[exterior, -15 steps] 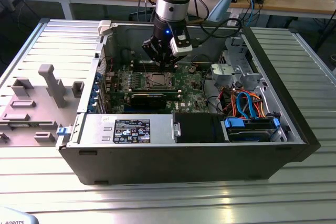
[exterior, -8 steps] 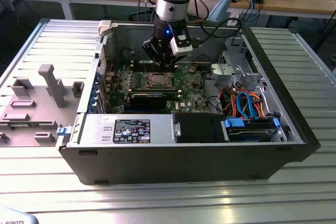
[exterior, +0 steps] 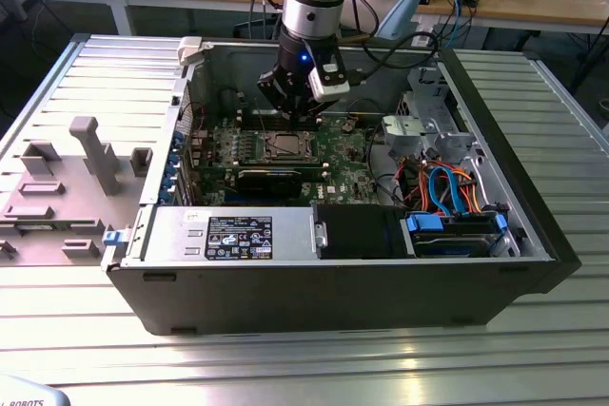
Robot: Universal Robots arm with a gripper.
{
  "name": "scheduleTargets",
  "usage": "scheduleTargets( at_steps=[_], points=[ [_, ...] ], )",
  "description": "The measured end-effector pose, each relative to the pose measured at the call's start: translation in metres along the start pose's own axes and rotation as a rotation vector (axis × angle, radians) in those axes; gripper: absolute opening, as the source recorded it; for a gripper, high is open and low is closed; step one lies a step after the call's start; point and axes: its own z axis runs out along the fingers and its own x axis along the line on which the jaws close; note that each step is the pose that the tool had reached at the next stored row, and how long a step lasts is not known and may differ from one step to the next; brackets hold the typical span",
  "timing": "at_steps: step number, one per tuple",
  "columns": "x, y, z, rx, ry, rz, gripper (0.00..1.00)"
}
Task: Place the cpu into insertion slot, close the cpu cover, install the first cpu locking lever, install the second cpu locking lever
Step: 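Install the first cpu locking lever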
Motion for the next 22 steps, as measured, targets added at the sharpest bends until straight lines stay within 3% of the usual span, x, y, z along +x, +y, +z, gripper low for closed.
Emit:
scheduleTargets(
  at_steps=[22],
  points=[
    [0.0000, 0.0000, 0.0000, 0.0018, -0.0007, -0.026, 0.11]
  ],
)
